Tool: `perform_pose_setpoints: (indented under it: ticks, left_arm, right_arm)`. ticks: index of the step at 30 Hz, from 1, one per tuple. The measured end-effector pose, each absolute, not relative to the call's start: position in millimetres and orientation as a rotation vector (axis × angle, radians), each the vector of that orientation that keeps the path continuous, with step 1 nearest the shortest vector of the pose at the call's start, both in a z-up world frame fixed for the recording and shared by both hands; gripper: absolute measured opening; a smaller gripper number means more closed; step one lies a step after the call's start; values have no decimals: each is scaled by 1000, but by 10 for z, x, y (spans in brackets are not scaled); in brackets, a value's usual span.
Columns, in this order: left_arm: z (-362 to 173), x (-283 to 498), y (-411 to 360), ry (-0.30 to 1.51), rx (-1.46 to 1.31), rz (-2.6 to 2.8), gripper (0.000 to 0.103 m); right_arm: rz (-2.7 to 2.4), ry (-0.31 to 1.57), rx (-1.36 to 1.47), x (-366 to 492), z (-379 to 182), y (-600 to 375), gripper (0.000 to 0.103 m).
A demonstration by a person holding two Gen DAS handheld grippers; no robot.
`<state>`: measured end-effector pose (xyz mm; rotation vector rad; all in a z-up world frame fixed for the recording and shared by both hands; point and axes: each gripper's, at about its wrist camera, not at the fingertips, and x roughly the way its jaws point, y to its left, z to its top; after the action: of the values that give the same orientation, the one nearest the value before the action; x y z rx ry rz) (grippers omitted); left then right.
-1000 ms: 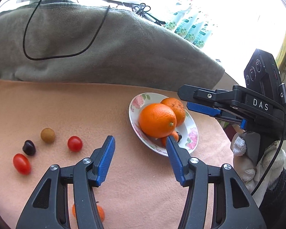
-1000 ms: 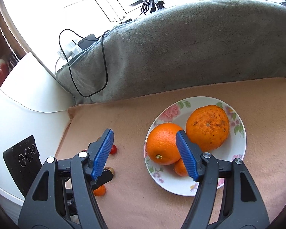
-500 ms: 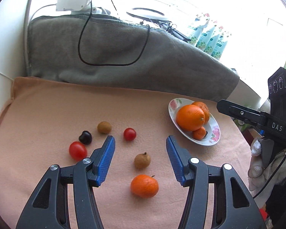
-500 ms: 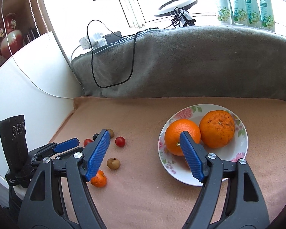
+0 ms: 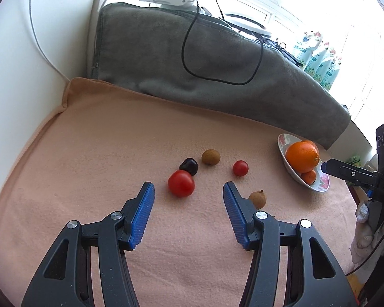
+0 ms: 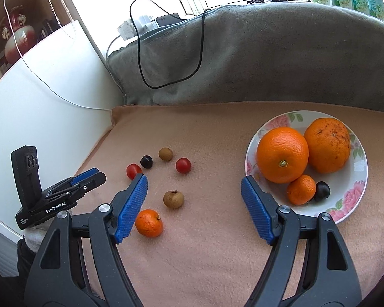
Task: Organize fruits
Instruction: 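Move the right gripper to the brown round fruit while the left approaches the red tomato, then close the right gripper on the brown fruit while the left closes on the red tomato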
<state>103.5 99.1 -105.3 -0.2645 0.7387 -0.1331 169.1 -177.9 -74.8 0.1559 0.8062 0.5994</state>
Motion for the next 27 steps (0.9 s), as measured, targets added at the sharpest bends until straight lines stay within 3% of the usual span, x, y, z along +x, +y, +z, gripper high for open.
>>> perform_pose_setpoints:
  ticks: [6, 8, 12, 14, 27]
  left_arm:
    - [-1147, 1092, 1040, 760, -285, -137, 55]
    - [-1171, 1105, 1043, 765, -285, -140, 55]
    - [-1222, 1157, 1043, 782, -293, -148, 55]
    - [-1249, 1194, 1050, 788, -302, -153, 55]
    - [-1384, 1409, 1044, 831, -341, -176, 51]
  right_arm:
    - [616, 865, 169, 1720, -913, -1647, 76]
    - [629, 889, 177, 1749, -973, -1595, 69]
    - [650, 943, 196, 1822, -1118, -1487, 64]
    - [657, 973, 209, 1870, -1199, -1438, 55]
    - [716, 1084, 297, 2059, -1480, -1275, 47]
